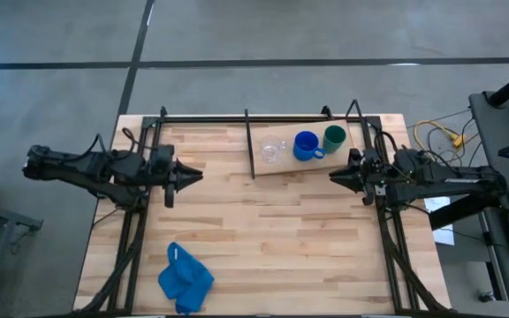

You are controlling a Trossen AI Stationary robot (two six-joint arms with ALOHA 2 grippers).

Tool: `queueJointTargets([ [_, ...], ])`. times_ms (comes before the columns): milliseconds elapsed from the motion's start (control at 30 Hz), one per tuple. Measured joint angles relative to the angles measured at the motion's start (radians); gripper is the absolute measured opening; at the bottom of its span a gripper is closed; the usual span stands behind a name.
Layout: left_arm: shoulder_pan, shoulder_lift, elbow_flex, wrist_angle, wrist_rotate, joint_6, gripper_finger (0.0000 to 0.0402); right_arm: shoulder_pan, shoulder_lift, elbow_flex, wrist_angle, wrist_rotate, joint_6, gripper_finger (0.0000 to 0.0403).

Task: Stack small to large cups/mugs on shelf
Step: Return to Home Position

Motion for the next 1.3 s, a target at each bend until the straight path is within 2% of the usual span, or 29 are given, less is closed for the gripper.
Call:
queueJointTargets([
  [267, 0.0, -0.103, -0.12, 0.04, 0.0, -0.001, 0.0048, 0.0, -0.061, -0.067, 0.005, 0.0, 0.013, 0.0077],
  [400, 0.0, -0.159, -0.176, 0.04, 0.0, -0.001, 0.0047, 0.0, -0.109, -0.133, 0.084, 0.0, 0.028, 0.0077],
  [533, 0.0, -0.257, -0.242, 0.04, -0.008, 0.0, 0.0048, 0.0, -0.169, -0.2, 0.153, 0.0, 0.034, 0.0077],
  [700, 0.0, -0.385, -0.33, 0.04, -0.008, 0.0, 0.0048, 0.0, -0.251, -0.266, 0.158, 0.0, 0.065, 0.0077],
  [1067, 0.0, -0.634, -0.512, 0.064, -0.019, 0.002, 0.0047, 0.0, -0.373, -0.346, 0.188, 0.0, 0.06, 0.0077],
  [1300, 0.0, -0.622, -0.581, 0.173, -0.043, 0.033, 0.0047, 0.0, -0.412, -0.436, 0.301, 0.003, 0.056, 0.0077],
])
